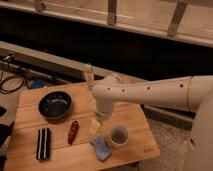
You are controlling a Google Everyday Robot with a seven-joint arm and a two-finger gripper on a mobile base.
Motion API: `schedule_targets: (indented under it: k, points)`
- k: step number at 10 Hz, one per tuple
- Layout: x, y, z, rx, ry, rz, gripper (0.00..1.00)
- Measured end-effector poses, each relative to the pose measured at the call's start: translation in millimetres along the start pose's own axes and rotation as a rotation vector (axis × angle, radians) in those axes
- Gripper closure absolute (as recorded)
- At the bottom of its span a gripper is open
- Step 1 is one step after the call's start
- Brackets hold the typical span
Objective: Place the white sponge in the ceramic cup
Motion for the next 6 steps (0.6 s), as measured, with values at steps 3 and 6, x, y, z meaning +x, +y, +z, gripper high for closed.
schedule_targets:
  k: [3, 6]
  points:
    - [9, 23, 38, -0.068, -0.03, 0.006, 0.2]
    - [14, 34, 71, -0.122, -0.038, 0.022, 0.2]
